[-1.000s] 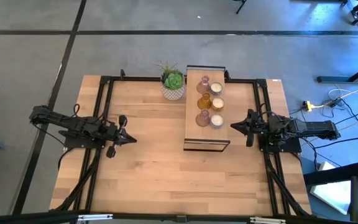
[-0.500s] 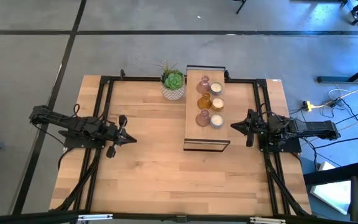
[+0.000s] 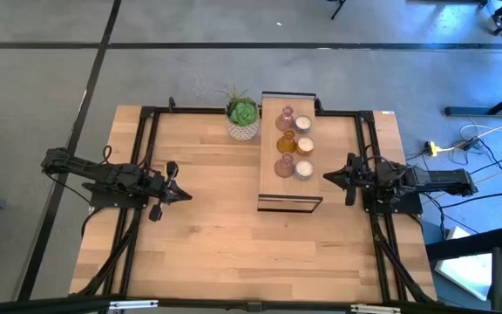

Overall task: Pick & Place candle stick holders
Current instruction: Return to Home Position

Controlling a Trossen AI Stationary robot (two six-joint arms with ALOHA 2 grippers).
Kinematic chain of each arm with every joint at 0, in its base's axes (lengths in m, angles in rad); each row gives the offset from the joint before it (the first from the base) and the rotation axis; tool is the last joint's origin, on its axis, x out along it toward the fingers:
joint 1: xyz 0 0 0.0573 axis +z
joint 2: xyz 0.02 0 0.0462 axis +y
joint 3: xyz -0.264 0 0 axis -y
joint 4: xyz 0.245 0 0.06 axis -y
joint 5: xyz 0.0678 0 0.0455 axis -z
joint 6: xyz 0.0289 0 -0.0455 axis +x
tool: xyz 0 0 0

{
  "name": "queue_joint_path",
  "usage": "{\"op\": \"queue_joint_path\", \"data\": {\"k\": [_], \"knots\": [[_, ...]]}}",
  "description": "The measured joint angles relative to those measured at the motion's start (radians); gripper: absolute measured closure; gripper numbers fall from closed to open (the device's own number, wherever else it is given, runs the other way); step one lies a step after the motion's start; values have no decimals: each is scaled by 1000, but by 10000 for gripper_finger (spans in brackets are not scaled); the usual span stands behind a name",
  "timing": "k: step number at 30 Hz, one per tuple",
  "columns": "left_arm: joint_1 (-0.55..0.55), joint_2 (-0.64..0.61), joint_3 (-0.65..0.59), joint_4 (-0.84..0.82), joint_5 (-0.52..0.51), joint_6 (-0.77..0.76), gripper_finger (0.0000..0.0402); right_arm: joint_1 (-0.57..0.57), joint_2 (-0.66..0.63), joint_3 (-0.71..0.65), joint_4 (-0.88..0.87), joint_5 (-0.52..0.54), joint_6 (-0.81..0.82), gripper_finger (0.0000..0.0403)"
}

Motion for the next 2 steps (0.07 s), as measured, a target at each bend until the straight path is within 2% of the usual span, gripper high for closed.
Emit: {"op": "queue_joint_path", "data": {"k": [2], "knots": [[0,0,0,0,0,0,393,0,0,0,0,0,0,402]]}}
